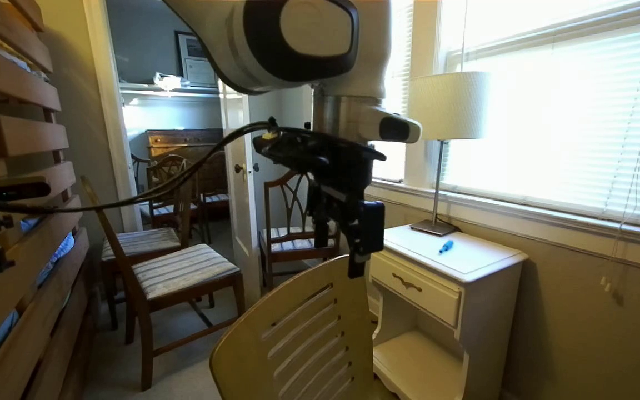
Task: Place the towel on the seat of the chair
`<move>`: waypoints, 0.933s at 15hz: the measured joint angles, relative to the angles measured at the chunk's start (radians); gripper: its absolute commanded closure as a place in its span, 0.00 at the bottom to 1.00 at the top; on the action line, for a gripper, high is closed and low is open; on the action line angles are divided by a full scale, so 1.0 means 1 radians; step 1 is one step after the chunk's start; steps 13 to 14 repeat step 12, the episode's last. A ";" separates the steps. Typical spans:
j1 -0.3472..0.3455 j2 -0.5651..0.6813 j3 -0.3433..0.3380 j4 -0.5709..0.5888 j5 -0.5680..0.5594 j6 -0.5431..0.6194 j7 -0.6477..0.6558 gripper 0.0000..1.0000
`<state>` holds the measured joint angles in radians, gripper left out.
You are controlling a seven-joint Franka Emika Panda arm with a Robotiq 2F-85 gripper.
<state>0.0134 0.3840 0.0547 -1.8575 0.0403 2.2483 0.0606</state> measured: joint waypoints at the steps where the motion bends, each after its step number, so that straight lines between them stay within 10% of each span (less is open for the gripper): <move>1: 0.018 -0.020 -0.013 -0.016 -0.046 -0.007 0.010 0.00; 14: 0.075 -0.143 -0.016 -0.144 -0.139 0.149 0.028 0.00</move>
